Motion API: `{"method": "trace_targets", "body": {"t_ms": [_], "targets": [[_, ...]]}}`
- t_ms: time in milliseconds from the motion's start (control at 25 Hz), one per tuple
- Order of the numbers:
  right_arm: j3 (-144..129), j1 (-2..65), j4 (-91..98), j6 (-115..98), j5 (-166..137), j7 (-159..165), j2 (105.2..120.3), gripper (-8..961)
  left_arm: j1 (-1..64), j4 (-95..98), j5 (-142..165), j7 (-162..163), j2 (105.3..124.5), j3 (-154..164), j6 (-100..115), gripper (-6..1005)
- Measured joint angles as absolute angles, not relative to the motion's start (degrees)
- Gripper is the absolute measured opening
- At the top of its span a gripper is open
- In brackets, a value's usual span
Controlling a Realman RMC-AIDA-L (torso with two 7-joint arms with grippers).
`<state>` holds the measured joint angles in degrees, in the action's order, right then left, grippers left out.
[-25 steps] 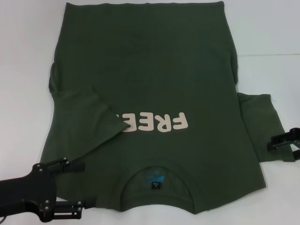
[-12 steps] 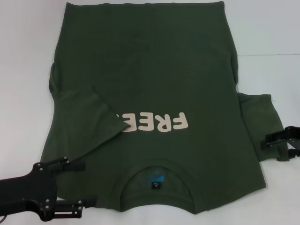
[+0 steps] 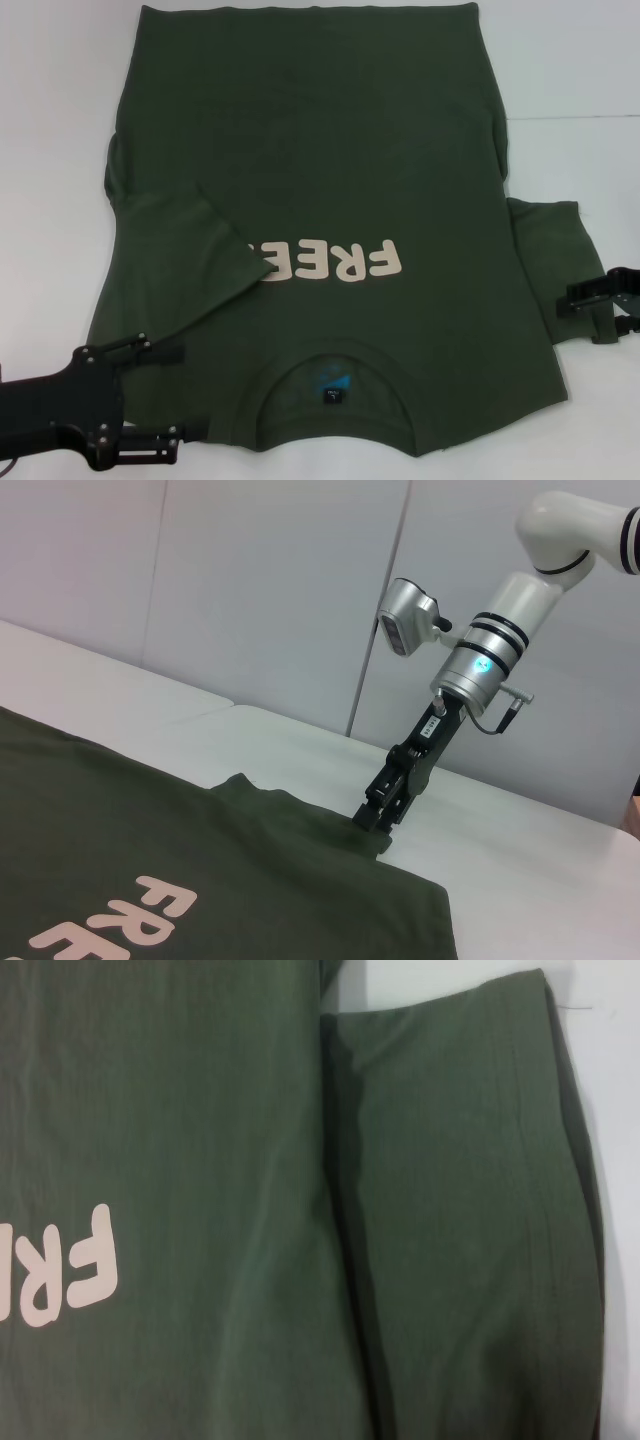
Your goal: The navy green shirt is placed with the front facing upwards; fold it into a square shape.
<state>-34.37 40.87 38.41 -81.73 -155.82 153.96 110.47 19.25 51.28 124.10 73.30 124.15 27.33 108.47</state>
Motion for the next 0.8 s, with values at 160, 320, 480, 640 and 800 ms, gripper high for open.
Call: {"method": "trace_targets", "body": {"t_ms": [160, 320, 480, 640, 800], "targets": [[-34.3, 40.9, 38.0, -81.7, -155.6, 154.0, 110.47, 912, 19.3, 51.2, 124.1, 73.3, 124.12, 27.3, 108.4, 933], [-34.3, 40.7, 37.2, -81.7, -154.7, 153.8, 110.44, 881, 19.4, 51.1, 124.1, 73.3, 124.1, 27.3, 108.4, 933], [-34.2, 40.7, 37.2, -81.6, -154.5, 153.8, 110.39, 818, 19.4, 51.1, 124.0, 73.3, 124.05, 27.3, 108.4, 933], [-34.1, 40.6, 37.3, -81.6, -154.2, 153.7, 110.38, 753, 19.4, 51.1, 124.0, 73.3, 124.01, 27.3, 108.4, 933], [-33.9, 40.3, 37.4, -81.6, -152.2, 153.4, 110.11, 736, 19.4, 51.2, 124.0, 73.3, 124.01, 27.3, 108.5, 933]]}}
